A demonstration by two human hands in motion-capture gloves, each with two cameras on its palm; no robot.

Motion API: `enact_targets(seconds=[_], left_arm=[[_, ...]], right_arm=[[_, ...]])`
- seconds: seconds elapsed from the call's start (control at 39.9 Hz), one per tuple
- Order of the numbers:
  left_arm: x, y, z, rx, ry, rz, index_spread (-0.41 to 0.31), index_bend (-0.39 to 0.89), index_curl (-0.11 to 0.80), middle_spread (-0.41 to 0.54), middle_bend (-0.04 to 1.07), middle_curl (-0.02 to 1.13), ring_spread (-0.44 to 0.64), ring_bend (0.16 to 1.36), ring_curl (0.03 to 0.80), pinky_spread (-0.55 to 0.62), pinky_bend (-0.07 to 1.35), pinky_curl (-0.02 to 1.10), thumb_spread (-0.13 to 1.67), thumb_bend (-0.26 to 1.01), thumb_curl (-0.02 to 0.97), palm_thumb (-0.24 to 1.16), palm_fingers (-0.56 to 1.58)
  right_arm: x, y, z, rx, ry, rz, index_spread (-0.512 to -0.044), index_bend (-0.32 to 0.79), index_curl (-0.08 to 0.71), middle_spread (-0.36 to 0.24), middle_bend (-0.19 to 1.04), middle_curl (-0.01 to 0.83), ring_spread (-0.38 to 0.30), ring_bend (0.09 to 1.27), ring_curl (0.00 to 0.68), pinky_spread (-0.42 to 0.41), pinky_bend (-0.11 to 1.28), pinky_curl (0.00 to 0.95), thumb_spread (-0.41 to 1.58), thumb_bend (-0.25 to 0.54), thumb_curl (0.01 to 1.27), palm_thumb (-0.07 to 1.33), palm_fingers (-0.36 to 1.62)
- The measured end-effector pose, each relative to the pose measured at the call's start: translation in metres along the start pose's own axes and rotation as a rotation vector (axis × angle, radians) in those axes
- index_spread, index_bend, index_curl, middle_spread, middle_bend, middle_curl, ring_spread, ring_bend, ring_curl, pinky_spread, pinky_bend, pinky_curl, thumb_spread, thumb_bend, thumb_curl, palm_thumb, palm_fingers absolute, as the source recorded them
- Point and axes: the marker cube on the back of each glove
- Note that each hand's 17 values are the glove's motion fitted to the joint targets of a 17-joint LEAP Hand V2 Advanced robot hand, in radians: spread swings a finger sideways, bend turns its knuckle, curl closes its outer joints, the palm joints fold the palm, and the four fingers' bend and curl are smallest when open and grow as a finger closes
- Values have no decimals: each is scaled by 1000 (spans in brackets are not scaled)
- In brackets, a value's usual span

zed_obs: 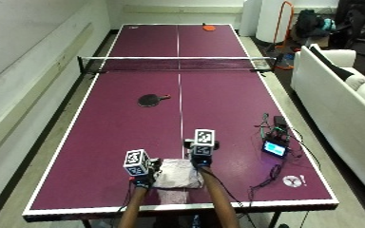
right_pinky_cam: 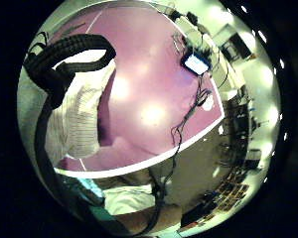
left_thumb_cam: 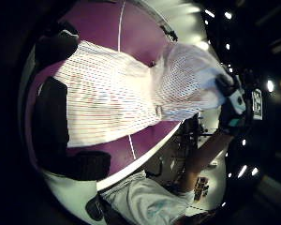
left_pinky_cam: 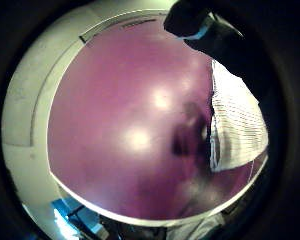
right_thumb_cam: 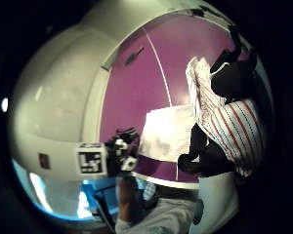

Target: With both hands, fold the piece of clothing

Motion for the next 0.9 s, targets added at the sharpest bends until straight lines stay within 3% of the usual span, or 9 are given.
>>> enact_targets(seconds=[0.13,0.2,0.28,0.43,0.53,0.6,0.65,0.78,0.9], left_arm=[[-53,-15,22,35,-44,-46,-184,229,423,-136,202,381,-31,546,353,434,121,249,1529,169,207,340,632],[-66,-10,18,49,-61,-68,-186,223,428,-140,197,386,-32,542,354,436,124,237,1534,177,216,360,634],[-81,-2,16,52,-75,-95,-188,219,433,-142,194,390,-33,540,354,441,120,222,1533,185,225,381,635],[-87,4,16,53,-80,-111,-191,212,442,-142,191,394,-24,524,351,445,127,204,1527,188,239,401,630],[-78,1,24,49,-82,-86,-192,211,447,-142,192,396,-12,510,349,446,125,194,1524,186,244,406,627],[-69,-1,27,44,-100,-61,-188,210,451,-142,189,397,-8,503,346,447,128,188,1523,184,248,409,627],[-62,-2,28,42,-112,-39,-186,203,451,-139,190,399,0,501,345,448,130,184,1519,180,249,406,625],[-43,-2,25,58,-155,11,-183,198,455,-137,182,397,6,501,345,449,132,178,1489,151,249,375,623],[-33,-6,28,99,-198,36,-182,196,458,-129,182,396,10,500,345,450,133,173,1462,122,250,347,623]], right_arm=[[-69,9,22,-41,85,-130,-334,146,243,-252,519,502,-242,752,500,-282,478,408,778,-30,517,939,1147],[-101,22,25,-41,67,-199,-335,124,250,-252,509,499,-245,742,500,-281,475,414,771,-26,527,940,1164],[-128,33,29,-12,56,-248,-339,160,272,-253,538,506,-253,696,488,-217,369,382,762,-31,534,931,1114],[-141,42,46,-71,26,-286,-340,135,285,-254,532,505,-265,654,480,-184,338,369,745,-29,549,929,1125],[-119,55,40,-238,-51,-313,-339,101,280,-256,558,512,-269,634,475,-158,312,362,740,-28,558,929,1101],[-96,58,26,-254,-149,-375,-340,76,268,-261,554,509,-274,621,473,-124,296,360,747,-29,561,925,1036],[-72,56,19,-243,-157,-402,-339,14,247,-267,464,486,-261,606,474,-64,348,387,843,-73,530,823,813],[-7,6,56,-144,39,-361,-330,12,203,-211,363,452,-204,553,455,-29,504,411,1002,-93,446,599,715],[40,1,28,-89,279,-220,-337,92,193,-184,343,437,-165,510,416,1,508,397,1086,-61,388,491,723]])
